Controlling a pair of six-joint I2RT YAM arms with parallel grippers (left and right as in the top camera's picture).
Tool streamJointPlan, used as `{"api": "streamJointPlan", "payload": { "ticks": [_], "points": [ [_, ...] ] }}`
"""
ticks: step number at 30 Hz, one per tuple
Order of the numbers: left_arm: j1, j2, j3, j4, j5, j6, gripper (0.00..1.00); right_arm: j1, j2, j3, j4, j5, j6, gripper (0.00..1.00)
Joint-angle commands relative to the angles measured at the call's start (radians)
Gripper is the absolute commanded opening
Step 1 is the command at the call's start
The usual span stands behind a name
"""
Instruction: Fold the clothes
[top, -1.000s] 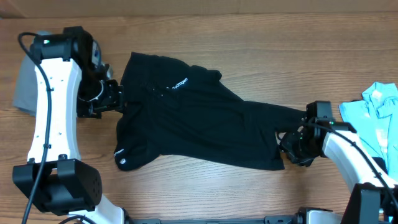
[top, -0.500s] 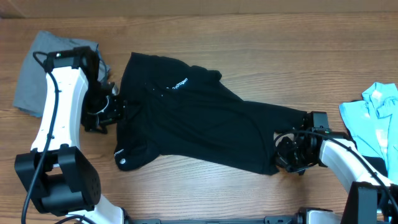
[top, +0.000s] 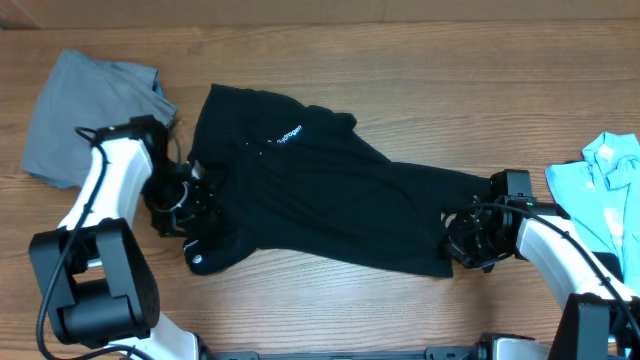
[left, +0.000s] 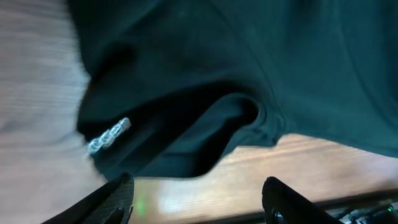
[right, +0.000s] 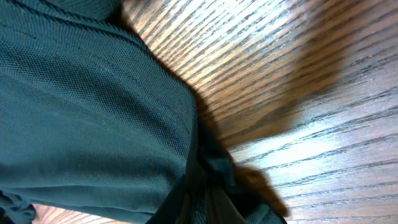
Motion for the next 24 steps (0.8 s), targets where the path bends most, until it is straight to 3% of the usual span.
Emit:
{"api": "streamJointPlan", "payload": {
  "ticks": [1, 7, 11, 15, 19, 24],
  "points": [
    [-0.009, -0.019, -0.074, 0.075, 0.038, -0.034, 0.70, -0.002, -0.008, 0.020, 0.001, 0.012, -0.004, 0.09],
    [-0.008, -0.019, -0.143, 0.130, 0.030, -0.061, 0.64, -0.002, -0.008, 0.020, -0.006, 0.012, -0.005, 0.10],
    [-0.014, -0.019, -0.143, 0.146, 0.157, 0.071, 0.58, -0.002, -0.008, 0.020, -0.006, 0.012, -0.007, 0.10],
    [-0.033, -0.019, -0.143, 0.177, 0.168, 0.161, 0.51, -0.002, -0.008, 0.020, -0.006, 0.012, -0.007, 0.11],
    [-0.085, -0.017, -0.144, 0.234, 0.161, 0.167, 0.38, -0.002, -0.008, 0.020, -0.006, 0.012, -0.007, 0.11],
    [-0.178, -0.017, -0.144, 0.242, 0.129, 0.190, 0.37, -0.002, -0.008, 0.020, -0.006, 0.012, -0.007, 0.11]
  ]
}}
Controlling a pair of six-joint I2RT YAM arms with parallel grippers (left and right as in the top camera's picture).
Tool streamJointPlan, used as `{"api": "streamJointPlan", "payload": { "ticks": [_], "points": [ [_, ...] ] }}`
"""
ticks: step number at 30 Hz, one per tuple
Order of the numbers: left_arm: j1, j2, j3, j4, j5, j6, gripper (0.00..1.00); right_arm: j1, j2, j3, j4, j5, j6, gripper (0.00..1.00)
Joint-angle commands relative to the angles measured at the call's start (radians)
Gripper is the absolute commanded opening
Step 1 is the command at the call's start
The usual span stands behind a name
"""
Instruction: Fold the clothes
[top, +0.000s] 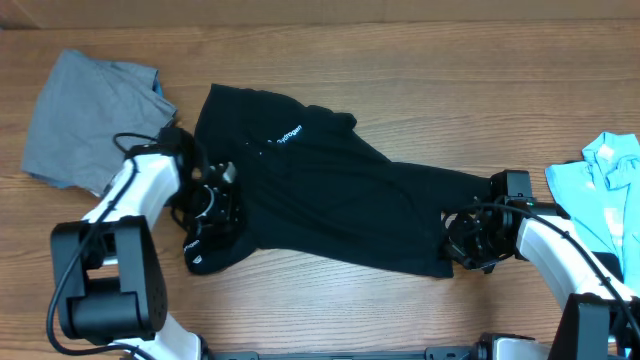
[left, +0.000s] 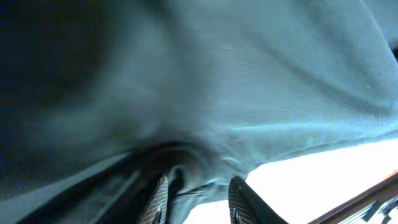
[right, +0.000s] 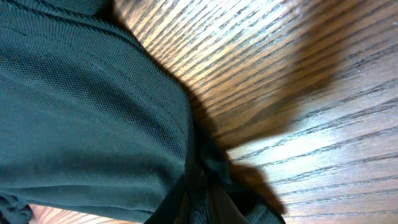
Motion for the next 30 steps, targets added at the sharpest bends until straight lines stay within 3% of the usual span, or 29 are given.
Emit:
{"api": "streamJointPlan", "payload": {
  "ticks": [1, 4, 7, 10, 15, 21, 23, 25, 26, 28, 30],
  "points": [
    [-0.074, -0.017, -0.006, 0.003, -0.033, 0.048, 0.38, -0.002, -0.008, 0.020, 0.004, 0.006, -0.006, 0.11],
    [-0.118, -0.017, -0.006, -0.009, -0.147, 0.000, 0.38, -0.002, -0.008, 0.020, 0.002, 0.006, -0.006, 0.11],
    [-0.128, -0.017, -0.006, -0.027, -0.275, -0.092, 0.28, -0.002, -0.008, 0.020, 0.000, 0.006, -0.006, 0.11],
    [-0.113, -0.019, 0.000, -0.046, -0.284, -0.103, 0.17, -0.002, -0.008, 0.020, -0.007, 0.006, -0.007, 0.11],
    [-0.048, -0.059, 0.043, -0.114, -0.285, -0.117, 0.16, -0.002, -0.008, 0.020, -0.018, 0.006, -0.007, 0.11],
    [0.084, -0.146, 0.066, -0.155, -0.286, -0.156, 0.30, -0.002, -0.008, 0.020, -0.023, 0.006, -0.006, 0.11],
    [0.161, -0.164, 0.066, -0.166, -0.283, -0.202, 0.45, -0.002, -0.008, 0.020, -0.027, 0.006, -0.007, 0.11],
    [0.210, -0.164, 0.065, -0.166, -0.268, -0.224, 0.75, -0.002, -0.008, 0.020, -0.034, 0.006, -0.007, 0.11],
    [0.231, -0.161, 0.065, -0.163, -0.250, -0.225, 0.84, -0.002, -0.008, 0.020, -0.037, 0.006, -0.007, 0.11],
    [0.258, -0.158, 0.065, -0.161, -0.189, -0.225, 0.88, -0.002, -0.008, 0.020, -0.043, 0.006, -0.007, 0.11],
    [0.267, -0.151, 0.061, -0.151, -0.169, -0.225, 0.75, -0.002, -0.008, 0.020, -0.051, 0.006, -0.007, 0.11]
  ]
}}
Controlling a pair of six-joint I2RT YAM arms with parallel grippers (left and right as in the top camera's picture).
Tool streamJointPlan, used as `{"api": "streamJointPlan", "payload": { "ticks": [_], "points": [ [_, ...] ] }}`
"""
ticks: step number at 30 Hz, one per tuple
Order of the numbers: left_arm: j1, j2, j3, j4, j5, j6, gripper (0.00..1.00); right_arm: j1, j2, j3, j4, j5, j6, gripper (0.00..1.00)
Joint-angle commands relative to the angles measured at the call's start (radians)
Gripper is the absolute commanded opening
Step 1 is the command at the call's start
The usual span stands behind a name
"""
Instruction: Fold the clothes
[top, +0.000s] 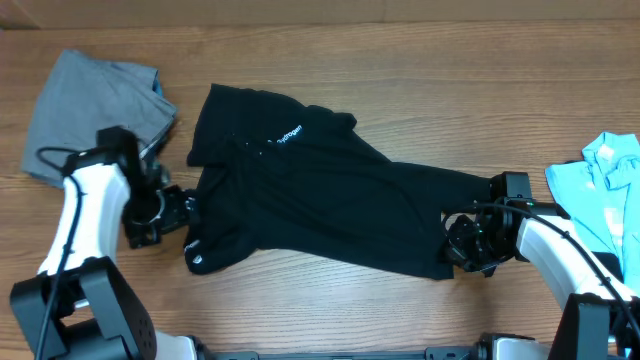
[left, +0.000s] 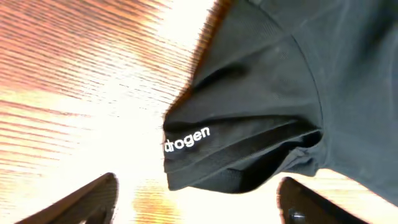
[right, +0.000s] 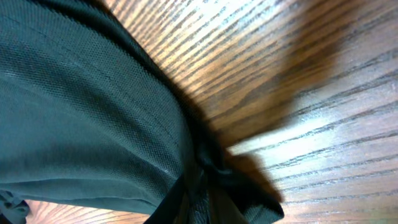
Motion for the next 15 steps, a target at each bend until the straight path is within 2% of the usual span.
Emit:
{"api": "streamJointPlan", "payload": {
  "ticks": [1, 5, 10, 14, 15],
  "points": [
    [0.015, 0.008, 0.002, 0.023, 0.067, -0.032, 0.73, -0.002, -0.008, 0.020, -0.008, 0.005, -0.006, 0.11],
    [0.013, 0.016, -0.067, 0.080, 0.059, -0.101, 0.74, -0.002, -0.008, 0.020, -0.016, 0.005, -0.006, 0.11],
    [0.014, 0.016, -0.197, 0.175, 0.042, -0.141, 0.67, -0.002, -0.008, 0.020, -0.019, 0.005, -0.006, 0.11],
    [0.014, 0.016, -0.249, 0.194, 0.045, -0.143, 0.59, -0.002, -0.008, 0.020, -0.020, 0.005, -0.006, 0.11],
    [0.013, 0.016, -0.258, 0.196, 0.040, -0.138, 0.52, -0.002, -0.008, 0.020, -0.021, 0.005, -0.005, 0.11]
  ]
}}
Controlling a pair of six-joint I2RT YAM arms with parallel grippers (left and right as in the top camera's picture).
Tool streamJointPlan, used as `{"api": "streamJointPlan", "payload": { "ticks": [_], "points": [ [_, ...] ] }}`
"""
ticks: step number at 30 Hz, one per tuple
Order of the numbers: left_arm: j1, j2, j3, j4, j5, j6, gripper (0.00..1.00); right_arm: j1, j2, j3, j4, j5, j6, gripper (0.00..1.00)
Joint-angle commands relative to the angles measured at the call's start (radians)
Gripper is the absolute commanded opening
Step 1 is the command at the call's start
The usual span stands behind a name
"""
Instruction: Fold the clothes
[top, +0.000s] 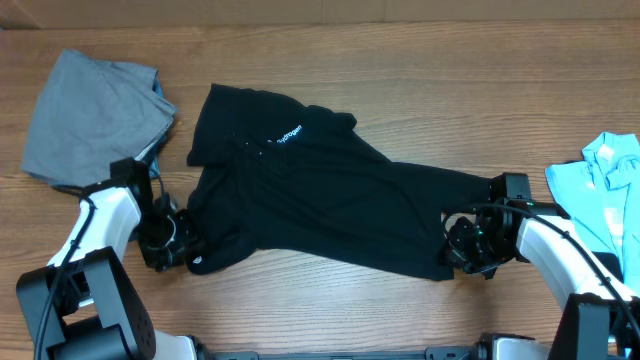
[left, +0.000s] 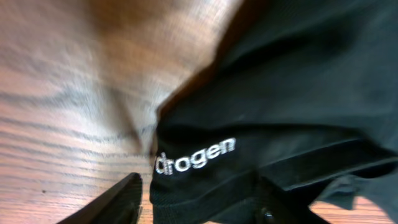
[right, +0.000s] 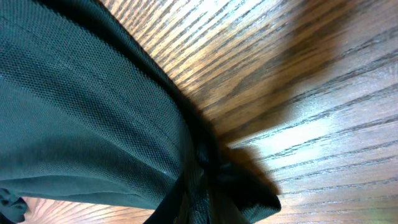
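Observation:
A black shirt lies spread across the middle of the table, with white lettering near its collar. Its lower-left sleeve, printed "drogen", lies between the fingers of my left gripper. That gripper is open, one finger on bare wood and the other under the cloth. My right gripper is at the shirt's right end. In the right wrist view it is shut on a bunched fold of the black hem.
A grey garment lies crumpled at the far left, close behind the left arm. A light blue garment lies at the right edge beside the right arm. The wooden table shows behind the shirt.
My left gripper has moved from the bare wood left of the sleeve to the sleeve's end, its open jaws now narrower and astride the printed cuff. The right gripper still holds the hem.
My left gripper stood open at the shirt's left edge. Then it was over the cloth with its jaws close together. Then it was back on the wood, wide open. Now it straddles the sleeve cuff. The right gripper kept its hold on the hem throughout.

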Motion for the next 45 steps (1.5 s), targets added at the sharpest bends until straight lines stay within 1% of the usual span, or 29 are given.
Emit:
{"api": "streamJointPlan", "payload": {
  "ticks": [1, 2, 3, 4, 7, 8, 11, 13, 18, 20, 27, 29, 31, 33, 36, 38, 40, 42, 43, 45],
  "points": [
    [0.000, 0.008, -0.031, 0.014, -0.010, -0.018, 0.48, -0.002, -0.008, 0.019, -0.003, 0.005, -0.005, 0.11],
    [0.000, 0.008, -0.036, 0.024, -0.029, -0.018, 0.47, -0.002, -0.008, 0.019, -0.004, 0.005, -0.005, 0.11],
    [0.000, 0.008, -0.042, 0.032, -0.047, -0.019, 0.43, -0.002, -0.008, 0.019, -0.005, 0.005, -0.005, 0.11],
    [0.000, 0.008, -0.049, 0.045, -0.060, -0.023, 0.35, -0.002, -0.008, 0.019, -0.006, 0.005, -0.005, 0.11],
    [0.000, 0.008, -0.055, 0.073, -0.049, -0.022, 0.06, -0.002, -0.008, 0.019, -0.007, 0.005, -0.005, 0.11],
    [0.000, 0.007, -0.054, 0.077, -0.045, -0.022, 0.04, -0.002, -0.008, 0.019, -0.007, 0.006, -0.006, 0.11],
    [0.000, 0.005, -0.037, 0.054, -0.020, -0.021, 0.04, -0.002, -0.008, 0.019, -0.006, 0.006, -0.006, 0.11],
    [0.002, 0.003, -0.002, 0.011, -0.016, -0.010, 0.04, -0.002, -0.008, 0.019, -0.006, 0.006, -0.006, 0.11],
    [0.013, -0.025, 0.159, -0.132, -0.021, 0.013, 0.04, -0.002, -0.008, 0.020, -0.001, 0.010, -0.006, 0.11],
    [0.020, -0.045, 0.220, -0.163, -0.026, 0.013, 0.04, -0.002, -0.008, 0.020, 0.007, 0.010, -0.006, 0.11],
    [0.039, -0.098, 0.369, -0.159, -0.047, -0.024, 0.04, -0.002, -0.008, 0.020, 0.053, 0.025, 0.006, 0.11],
    [0.039, -0.098, 0.378, -0.160, -0.043, -0.026, 0.04, -0.003, -0.008, 0.020, 0.061, 0.031, 0.029, 0.11],
    [0.039, -0.098, 0.378, -0.166, -0.046, -0.025, 0.04, -0.003, -0.008, 0.020, 0.069, 0.051, 0.055, 0.19],
    [0.039, -0.098, 0.378, -0.166, -0.045, -0.025, 0.04, -0.003, -0.007, 0.019, 0.058, 0.047, 0.054, 0.21],
    [0.039, -0.098, 0.378, -0.170, -0.044, -0.025, 0.04, 0.000, -0.007, -0.005, -0.005, 0.047, 0.050, 0.22],
    [0.039, -0.098, 0.378, -0.173, -0.045, -0.024, 0.04, 0.000, -0.007, -0.040, 0.016, 0.046, 0.050, 0.22],
    [0.039, -0.098, 0.378, -0.174, -0.045, -0.024, 0.04, 0.000, -0.007, -0.052, 0.056, -0.005, 0.025, 0.22],
    [0.039, -0.098, 0.378, -0.174, -0.045, -0.024, 0.04, 0.000, -0.007, -0.052, 0.088, -0.062, -0.009, 0.27],
    [0.039, -0.098, 0.378, -0.175, -0.044, -0.024, 0.04, 0.000, -0.007, -0.052, 0.091, -0.082, -0.008, 0.29],
    [0.039, -0.098, 0.378, -0.182, -0.045, -0.024, 0.04, 0.000, -0.007, -0.052, 0.083, -0.133, -0.010, 0.30]
  ]
}}
